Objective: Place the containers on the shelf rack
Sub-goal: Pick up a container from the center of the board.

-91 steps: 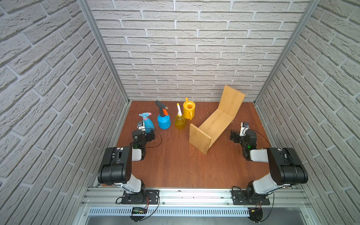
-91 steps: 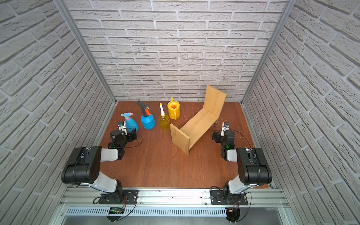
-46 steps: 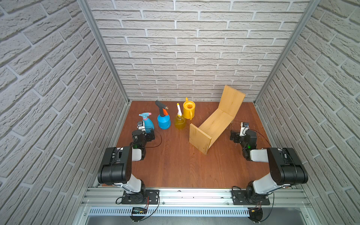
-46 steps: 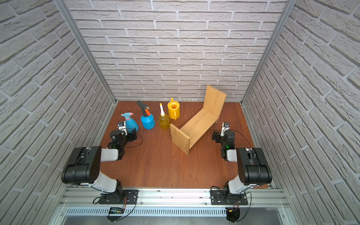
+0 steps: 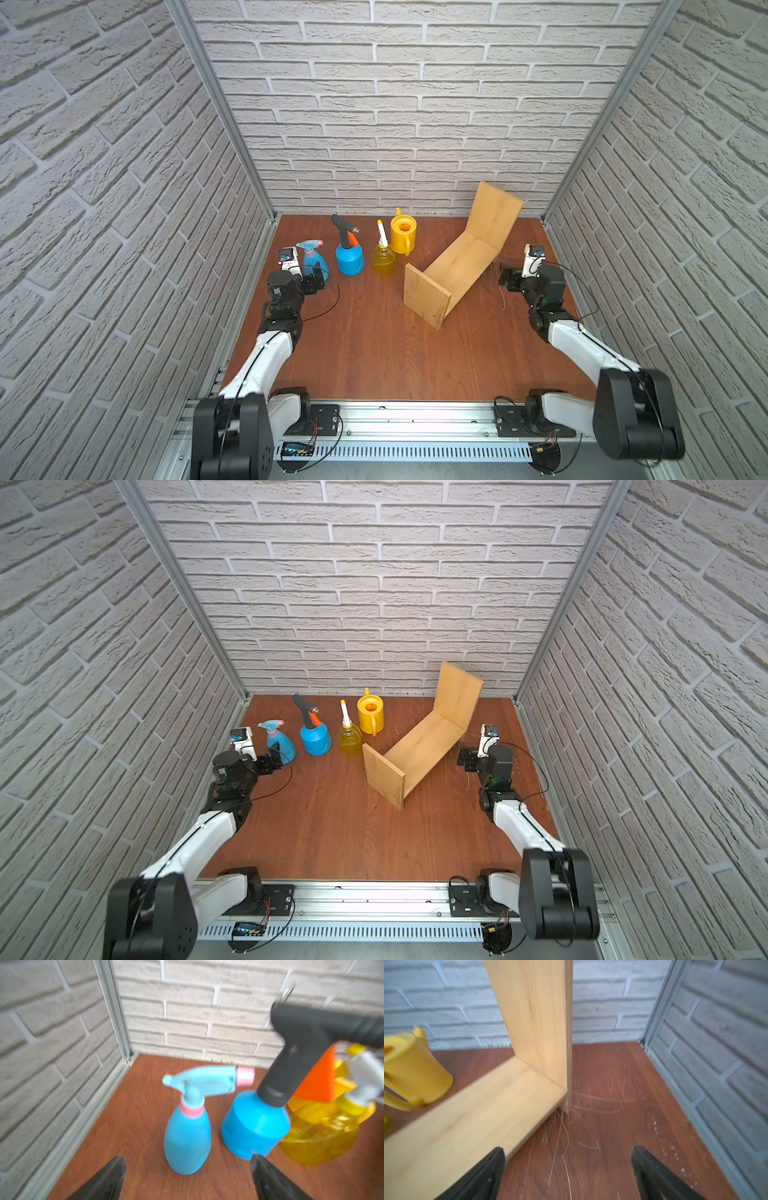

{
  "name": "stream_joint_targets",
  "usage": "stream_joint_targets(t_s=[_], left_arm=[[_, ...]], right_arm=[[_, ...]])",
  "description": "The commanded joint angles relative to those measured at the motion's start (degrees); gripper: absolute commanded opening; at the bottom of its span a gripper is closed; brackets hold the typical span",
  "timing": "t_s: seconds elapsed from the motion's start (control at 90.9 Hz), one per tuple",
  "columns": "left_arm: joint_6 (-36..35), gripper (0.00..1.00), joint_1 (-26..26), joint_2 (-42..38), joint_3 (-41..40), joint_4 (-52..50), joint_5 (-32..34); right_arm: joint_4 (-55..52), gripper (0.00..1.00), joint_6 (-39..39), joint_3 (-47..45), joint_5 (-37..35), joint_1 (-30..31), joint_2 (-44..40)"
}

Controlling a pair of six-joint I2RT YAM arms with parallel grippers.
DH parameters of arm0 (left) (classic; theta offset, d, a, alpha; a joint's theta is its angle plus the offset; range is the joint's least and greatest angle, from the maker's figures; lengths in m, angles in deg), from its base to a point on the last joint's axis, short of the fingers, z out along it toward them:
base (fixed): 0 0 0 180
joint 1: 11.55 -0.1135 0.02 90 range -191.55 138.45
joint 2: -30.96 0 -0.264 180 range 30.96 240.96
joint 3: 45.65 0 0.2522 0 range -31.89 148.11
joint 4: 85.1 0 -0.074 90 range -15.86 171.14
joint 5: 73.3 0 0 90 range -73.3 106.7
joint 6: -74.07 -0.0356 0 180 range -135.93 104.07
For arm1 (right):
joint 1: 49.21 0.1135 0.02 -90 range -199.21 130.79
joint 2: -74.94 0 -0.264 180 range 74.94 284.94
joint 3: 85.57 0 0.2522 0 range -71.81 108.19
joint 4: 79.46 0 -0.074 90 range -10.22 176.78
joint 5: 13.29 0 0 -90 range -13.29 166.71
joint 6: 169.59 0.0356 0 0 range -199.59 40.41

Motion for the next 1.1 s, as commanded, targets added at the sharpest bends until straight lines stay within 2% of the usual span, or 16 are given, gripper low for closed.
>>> stream_joint_targets(t_s=[0.0, 0.099, 0.253, 0.33, 0.396, 0.462, 0.55, 0.638, 0.759, 0.847, 0.946, 1.089], left_arm=[[5.79, 0.98, 0.54, -6.35, 3.59, -18.59, 2.28], [12.70, 0.98, 0.55, -11.95, 7.03, -27.80, 3.39], [31.97, 0.98, 0.66, -18.16, 11.98, -37.76, 5.16], [39.35, 0.98, 0.65, -18.99, 14.23, -39.75, 0.99], [43.77, 0.98, 0.69, -18.53, 16.36, -40.00, -3.14], [47.83, 0.98, 0.99, -17.36, 18.99, -38.99, -7.02], [50.92, 0.98, 3.79, -15.26, 22.58, -37.82, -10.49], [51.05, 0.98, 10.84, -12.39, 25.56, -36.77, -9.74], [47.78, 0.98, 26.07, -9.08, 28.75, -36.12, -0.57], [44.21, 0.98, 34.19, -6.10, 30.44, -34.70, 6.10], [41.78, 0.98, 36.74, -2.61, 31.78, -34.67, 9.90], [41.16, 0.98, 36.36, -0.57, 32.36, -36.45, 13.65]], right_arm=[[-12.33, 0.99, -0.33, 2.14, 1.24, 0.38, -9.21], [-18.91, 0.99, 2.42, 4.24, 3.72, 0.38, -15.68], [-27.58, 0.99, 11.21, 8.71, 10.42, 0.38, -21.84], [-28.72, 0.99, 18.47, 10.06, 15.71, 0.34, -22.90], [-28.52, 0.99, 28.57, 10.68, 19.45, 0.41, -23.06], [-25.89, 0.99, 32.77, 11.09, 27.52, 1.25, -22.65], [-24.22, 0.99, 35.27, 12.07, 32.72, 4.69, -21.89], [-31.34, 0.99, 30.03, 16.42, 33.47, 12.02, -19.77], [-48.07, 0.99, 15.23, 27.44, 24.34, 27.76, -12.45], [-55.23, 0.99, 7.38, 32.60, 19.08, 36.16, -6.41], [-59.16, 0.99, 0.46, 36.86, 14.13, 41.98, -0.88], [-61.29, 0.99, -4.79, 42.63, 13.73, 43.52, 4.56]])
